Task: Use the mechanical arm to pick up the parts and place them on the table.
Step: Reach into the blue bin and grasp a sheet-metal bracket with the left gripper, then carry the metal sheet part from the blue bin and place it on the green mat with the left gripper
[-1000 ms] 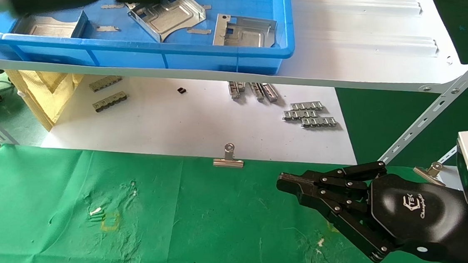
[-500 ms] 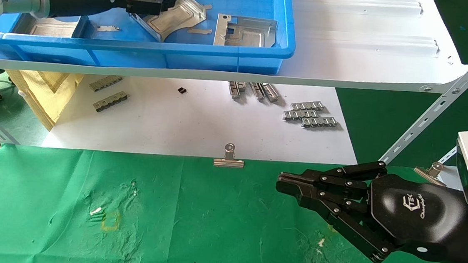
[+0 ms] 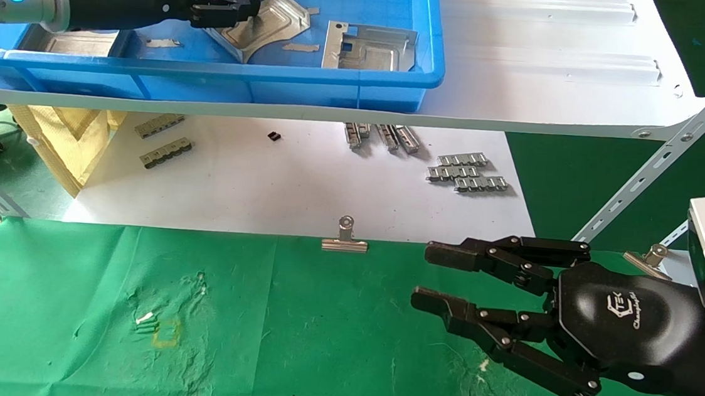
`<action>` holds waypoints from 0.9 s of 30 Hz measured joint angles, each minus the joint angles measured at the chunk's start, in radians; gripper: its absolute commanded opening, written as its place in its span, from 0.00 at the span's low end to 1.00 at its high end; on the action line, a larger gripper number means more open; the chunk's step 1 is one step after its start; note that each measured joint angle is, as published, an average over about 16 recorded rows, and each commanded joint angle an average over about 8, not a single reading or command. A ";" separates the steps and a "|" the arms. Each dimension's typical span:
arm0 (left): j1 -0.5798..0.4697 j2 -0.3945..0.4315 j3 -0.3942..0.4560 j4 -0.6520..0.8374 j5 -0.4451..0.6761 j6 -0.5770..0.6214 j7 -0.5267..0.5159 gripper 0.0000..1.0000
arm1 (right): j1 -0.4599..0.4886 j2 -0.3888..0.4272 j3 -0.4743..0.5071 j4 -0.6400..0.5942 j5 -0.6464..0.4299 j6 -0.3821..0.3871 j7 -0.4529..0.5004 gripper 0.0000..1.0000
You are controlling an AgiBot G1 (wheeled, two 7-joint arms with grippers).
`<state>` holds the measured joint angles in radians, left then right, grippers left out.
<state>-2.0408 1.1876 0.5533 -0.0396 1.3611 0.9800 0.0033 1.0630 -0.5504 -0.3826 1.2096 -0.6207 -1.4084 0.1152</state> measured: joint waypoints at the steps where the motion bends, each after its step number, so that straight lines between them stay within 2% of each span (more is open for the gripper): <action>1: -0.001 -0.001 0.000 0.002 0.000 0.004 0.002 0.00 | 0.000 0.000 0.000 0.000 0.000 0.000 0.000 1.00; 19: -0.018 -0.047 -0.035 -0.005 -0.051 0.102 0.070 0.00 | 0.000 0.000 0.000 0.000 0.000 0.000 0.000 1.00; 27: -0.027 -0.090 -0.070 -0.037 -0.105 0.237 0.138 0.00 | 0.000 0.000 0.000 0.000 0.000 0.000 0.000 1.00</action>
<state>-2.0674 1.0979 0.4833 -0.0761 1.2562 1.2165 0.1416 1.0630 -0.5504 -0.3826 1.2096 -0.6207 -1.4084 0.1152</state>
